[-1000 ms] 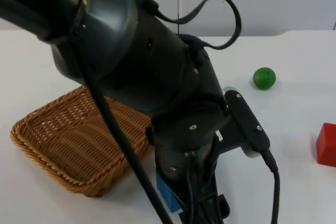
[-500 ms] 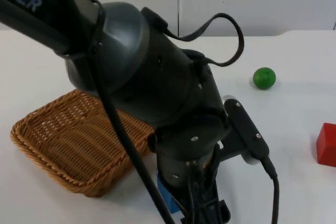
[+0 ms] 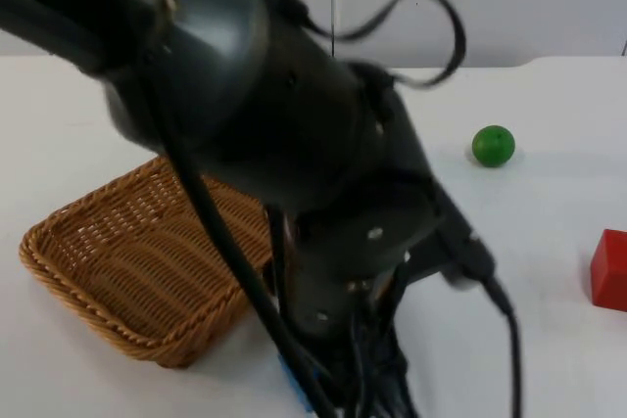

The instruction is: Place all geometric objects except the red cube into the basket.

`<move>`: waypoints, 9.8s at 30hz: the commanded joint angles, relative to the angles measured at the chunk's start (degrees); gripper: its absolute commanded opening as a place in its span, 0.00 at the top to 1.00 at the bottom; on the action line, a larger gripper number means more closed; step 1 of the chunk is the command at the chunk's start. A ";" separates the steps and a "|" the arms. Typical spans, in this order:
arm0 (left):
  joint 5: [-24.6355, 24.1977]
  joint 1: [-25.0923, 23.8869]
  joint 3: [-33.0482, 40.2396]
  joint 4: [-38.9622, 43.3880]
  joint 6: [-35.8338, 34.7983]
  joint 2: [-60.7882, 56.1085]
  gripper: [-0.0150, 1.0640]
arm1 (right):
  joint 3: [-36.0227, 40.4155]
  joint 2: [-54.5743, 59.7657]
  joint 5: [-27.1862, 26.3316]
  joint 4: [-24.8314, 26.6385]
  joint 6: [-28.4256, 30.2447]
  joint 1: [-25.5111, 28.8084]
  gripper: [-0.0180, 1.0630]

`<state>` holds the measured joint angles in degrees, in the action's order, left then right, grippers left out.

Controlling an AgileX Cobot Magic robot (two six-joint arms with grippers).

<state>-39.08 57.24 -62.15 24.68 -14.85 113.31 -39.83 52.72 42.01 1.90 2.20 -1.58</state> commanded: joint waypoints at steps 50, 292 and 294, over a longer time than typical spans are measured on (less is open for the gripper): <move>2.10 -37.22 -2.17 -20.65 13.13 -7.67 0.99 | -0.26 0.04 -0.71 0.38 -0.02 0.35 0.01; -7.76 -59.41 24.73 -28.35 16.14 -68.59 0.01 | -43.37 33.09 -0.57 3.17 4.88 -39.81 0.23; -7.76 -59.41 24.73 -28.35 16.14 -71.33 0.01 | -40.29 30.03 -2.36 3.38 4.88 -39.81 0.23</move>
<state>-47.10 -1.96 -37.51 -3.15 1.05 44.74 -82.79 86.07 41.49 4.80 7.11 -40.99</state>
